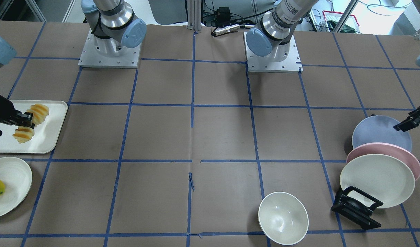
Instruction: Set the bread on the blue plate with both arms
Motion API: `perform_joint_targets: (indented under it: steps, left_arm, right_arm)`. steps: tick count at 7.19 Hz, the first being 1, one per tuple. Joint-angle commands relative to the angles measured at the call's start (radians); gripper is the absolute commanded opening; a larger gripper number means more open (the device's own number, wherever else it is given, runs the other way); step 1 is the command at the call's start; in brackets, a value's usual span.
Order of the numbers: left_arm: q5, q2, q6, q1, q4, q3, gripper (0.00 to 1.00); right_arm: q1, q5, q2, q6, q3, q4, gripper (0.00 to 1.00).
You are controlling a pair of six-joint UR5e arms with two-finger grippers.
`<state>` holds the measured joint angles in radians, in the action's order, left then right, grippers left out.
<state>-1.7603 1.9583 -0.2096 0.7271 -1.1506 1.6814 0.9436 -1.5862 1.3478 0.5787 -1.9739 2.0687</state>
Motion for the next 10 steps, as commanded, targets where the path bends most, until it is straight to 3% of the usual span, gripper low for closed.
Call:
perform_joint_targets:
  steps: [1,2,3,4,7,10]
  left_arm:
    - [0.002,0.008,0.002,0.000,0.000,-0.002,0.44]
    - [0.004,0.002,0.001,-0.002,0.000,-0.002,0.11]
    - [0.004,0.002,-0.001,-0.002,-0.001,0.003,0.00]
    - [0.004,0.004,-0.002,-0.002,-0.001,-0.002,0.00]
    - [0.001,-0.018,-0.007,0.000,-0.009,-0.003,0.00]
    - [-0.010,-0.091,-0.010,0.003,-0.032,-0.017,0.00]
  right_arm:
    - [0.024,0.006,0.014,-0.003,0.070,-0.106,0.00]
    - [0.041,0.005,0.014,-0.003,0.133,-0.172,0.00]
    - [0.064,0.005,0.014,-0.003,0.209,-0.255,0.00]
    - [0.096,0.005,0.011,-0.016,0.295,-0.356,0.00]
    - [0.173,0.044,0.016,-0.095,0.400,-0.450,0.00]
    - [0.266,0.100,0.051,-0.253,0.417,-0.489,0.00]
